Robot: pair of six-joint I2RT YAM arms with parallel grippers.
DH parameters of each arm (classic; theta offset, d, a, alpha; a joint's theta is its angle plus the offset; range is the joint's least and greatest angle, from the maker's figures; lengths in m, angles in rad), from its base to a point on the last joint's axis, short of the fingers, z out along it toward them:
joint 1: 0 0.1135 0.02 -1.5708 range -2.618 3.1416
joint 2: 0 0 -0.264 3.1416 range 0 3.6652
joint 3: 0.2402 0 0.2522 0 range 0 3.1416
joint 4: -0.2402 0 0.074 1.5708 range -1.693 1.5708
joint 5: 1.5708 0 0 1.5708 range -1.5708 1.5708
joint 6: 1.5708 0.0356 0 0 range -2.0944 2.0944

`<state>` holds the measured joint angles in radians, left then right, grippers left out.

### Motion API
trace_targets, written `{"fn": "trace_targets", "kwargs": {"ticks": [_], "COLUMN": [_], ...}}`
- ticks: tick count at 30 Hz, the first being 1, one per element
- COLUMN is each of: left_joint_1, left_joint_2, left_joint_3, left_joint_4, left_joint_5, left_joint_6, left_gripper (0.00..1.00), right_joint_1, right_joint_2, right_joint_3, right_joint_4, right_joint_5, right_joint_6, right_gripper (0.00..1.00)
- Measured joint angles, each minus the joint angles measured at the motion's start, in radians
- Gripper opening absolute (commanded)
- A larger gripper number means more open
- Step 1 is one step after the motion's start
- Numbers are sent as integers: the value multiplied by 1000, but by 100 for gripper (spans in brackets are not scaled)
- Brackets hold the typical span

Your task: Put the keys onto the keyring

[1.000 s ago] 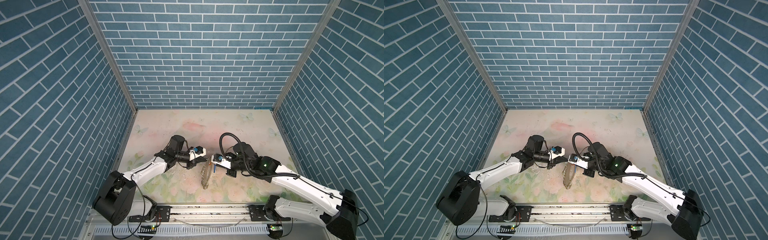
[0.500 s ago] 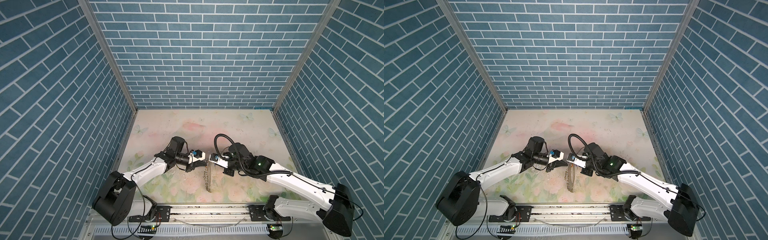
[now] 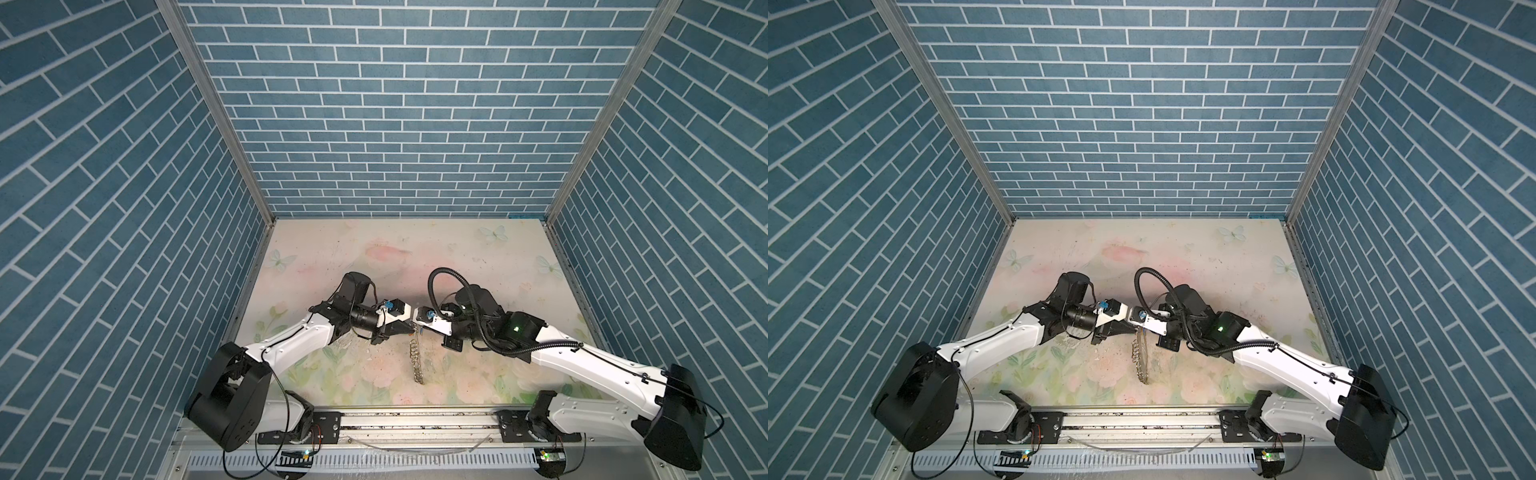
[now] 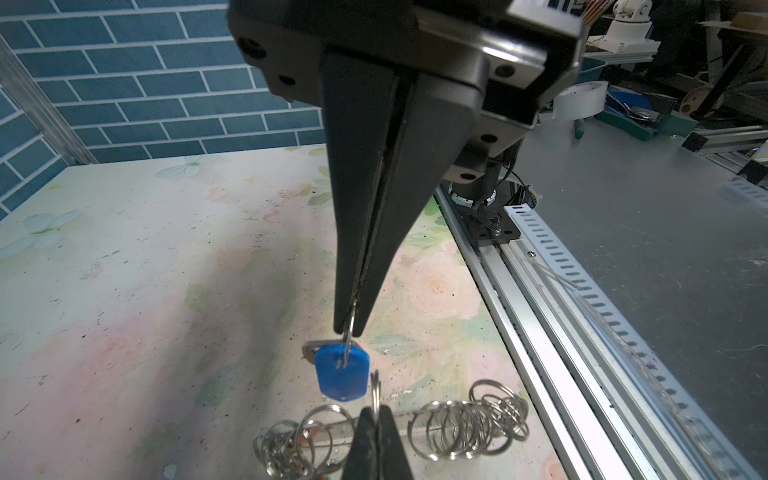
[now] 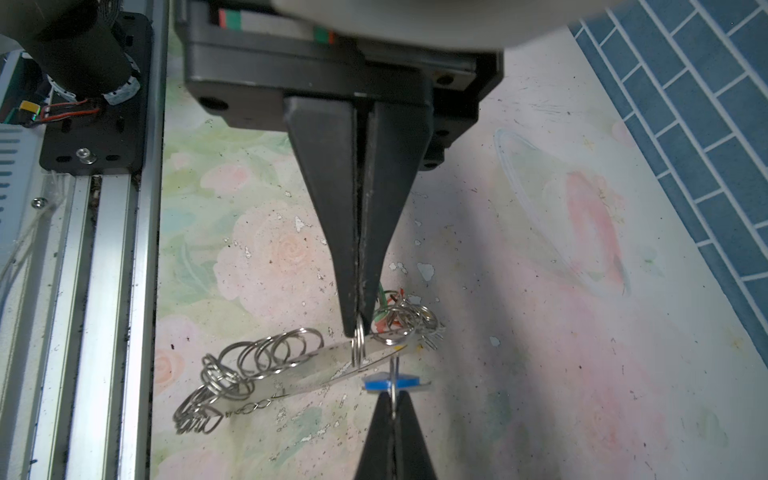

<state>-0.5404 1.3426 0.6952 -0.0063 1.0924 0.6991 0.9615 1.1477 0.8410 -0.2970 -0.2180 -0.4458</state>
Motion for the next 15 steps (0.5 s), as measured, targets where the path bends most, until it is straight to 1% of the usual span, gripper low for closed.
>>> {"fn": "trace_targets", "kwargs": {"ticks": [9, 15], "left_joint_1": [0, 2], "left_joint_2": [0, 0], "left_joint_3": [0, 0], "left_joint_4": [0, 8], "left_joint_5": [6, 11], "left_joint_6": [-20, -41], "left_gripper": [0, 0], "right_joint_1": [1, 1], "right_joint_2": [0, 0], "right_joint_3": [-2, -18], "right_joint_4": [1, 2], "right_joint_5": [-39, -36], "right_joint_6": [0, 0], "right_gripper": [0, 0]}}
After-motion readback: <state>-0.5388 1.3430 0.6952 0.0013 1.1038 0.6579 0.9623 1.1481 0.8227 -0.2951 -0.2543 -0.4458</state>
